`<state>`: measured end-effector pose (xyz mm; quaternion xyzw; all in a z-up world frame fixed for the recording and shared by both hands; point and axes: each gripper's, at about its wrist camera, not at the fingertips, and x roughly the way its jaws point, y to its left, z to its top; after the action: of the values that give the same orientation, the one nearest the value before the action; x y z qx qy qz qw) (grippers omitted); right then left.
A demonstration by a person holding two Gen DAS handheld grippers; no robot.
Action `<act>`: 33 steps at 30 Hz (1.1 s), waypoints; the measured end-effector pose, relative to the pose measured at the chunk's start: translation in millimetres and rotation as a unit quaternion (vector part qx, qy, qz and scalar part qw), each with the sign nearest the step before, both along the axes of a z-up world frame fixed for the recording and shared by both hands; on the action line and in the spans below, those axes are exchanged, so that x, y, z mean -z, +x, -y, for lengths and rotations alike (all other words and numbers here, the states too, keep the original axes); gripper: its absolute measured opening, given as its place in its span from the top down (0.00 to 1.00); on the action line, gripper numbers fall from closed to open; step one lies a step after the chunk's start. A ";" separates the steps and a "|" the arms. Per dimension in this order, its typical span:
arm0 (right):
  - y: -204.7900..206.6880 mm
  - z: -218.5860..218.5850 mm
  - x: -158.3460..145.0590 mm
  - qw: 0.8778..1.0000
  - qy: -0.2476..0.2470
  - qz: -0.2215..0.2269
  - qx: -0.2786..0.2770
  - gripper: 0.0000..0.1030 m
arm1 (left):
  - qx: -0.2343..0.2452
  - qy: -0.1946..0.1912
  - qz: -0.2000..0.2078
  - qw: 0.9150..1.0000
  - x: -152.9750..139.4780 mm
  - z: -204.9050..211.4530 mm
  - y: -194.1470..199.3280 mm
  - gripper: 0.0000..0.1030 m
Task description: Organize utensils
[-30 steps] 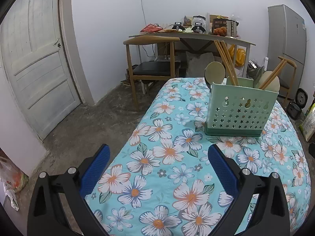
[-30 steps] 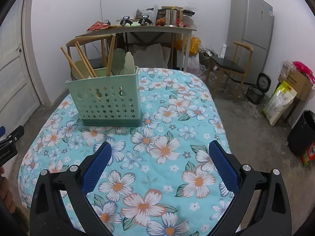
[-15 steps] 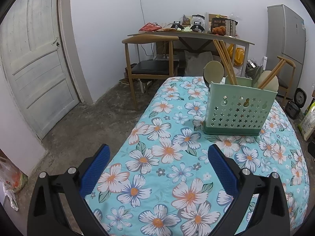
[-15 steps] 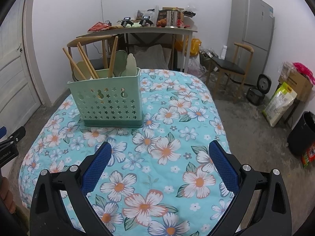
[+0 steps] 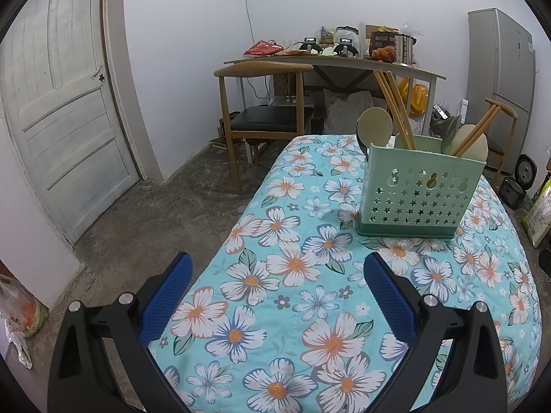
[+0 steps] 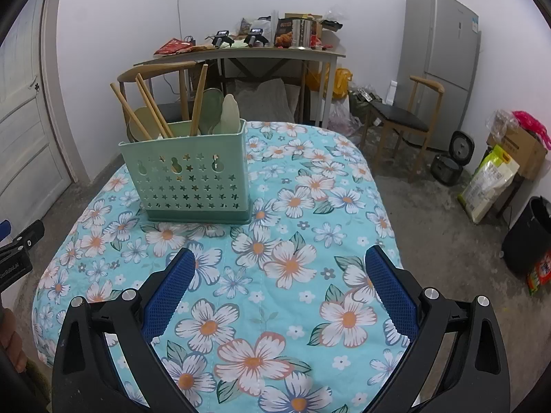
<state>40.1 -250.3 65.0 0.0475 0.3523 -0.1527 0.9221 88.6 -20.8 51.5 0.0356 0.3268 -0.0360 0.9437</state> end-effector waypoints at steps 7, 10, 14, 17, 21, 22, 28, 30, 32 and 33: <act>0.3 -0.8 -0.5 1.000 0.000 0.000 0.000 0.08 | 0.000 -0.001 -0.001 1.000 -0.2 -0.3 0.1 0.05; 0.3 -0.9 -0.5 1.000 0.000 0.000 0.000 0.08 | 0.000 0.000 0.000 1.000 -0.1 -0.3 0.2 0.05; 0.6 -0.9 -0.7 1.000 -0.001 0.000 0.000 0.08 | 0.000 -0.001 0.000 1.000 0.0 -0.3 0.3 0.05; 0.6 -1.0 -0.6 1.000 -0.001 0.000 0.000 0.08 | 0.000 0.000 0.000 1.000 0.0 -0.2 0.4 0.05; 1.1 -1.9 -2.1 1.000 -0.002 0.001 -0.001 0.08 | 0.000 0.000 0.000 1.000 0.0 -0.3 0.3 0.05; 1.2 -2.1 -2.2 1.000 -0.002 0.001 -0.001 0.08 | 0.000 0.000 0.000 1.000 -0.1 -0.3 0.3 0.05; 2.5 -3.9 -5.6 1.000 -0.006 0.002 -0.004 0.08 | 0.000 -0.001 0.001 1.000 0.1 -0.4 0.7 0.05; 2.7 -3.9 -5.8 1.000 -0.006 0.002 -0.004 0.08 | 0.000 -0.001 0.001 1.000 0.1 -0.3 0.9 0.05; 2.6 -4.3 -5.5 1.000 -0.006 0.003 -0.004 0.08 | 0.000 -0.001 0.001 1.000 0.1 -0.2 0.9 0.05; 3.0 -4.3 -5.7 1.000 -0.006 0.002 -0.004 0.08 | 0.000 -0.001 0.001 1.000 0.1 -0.2 0.9 0.05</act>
<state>43.0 -246.1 70.7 0.0411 0.3493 -0.1509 0.9238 89.5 -20.6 51.4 0.0349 0.3262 -0.0365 0.9440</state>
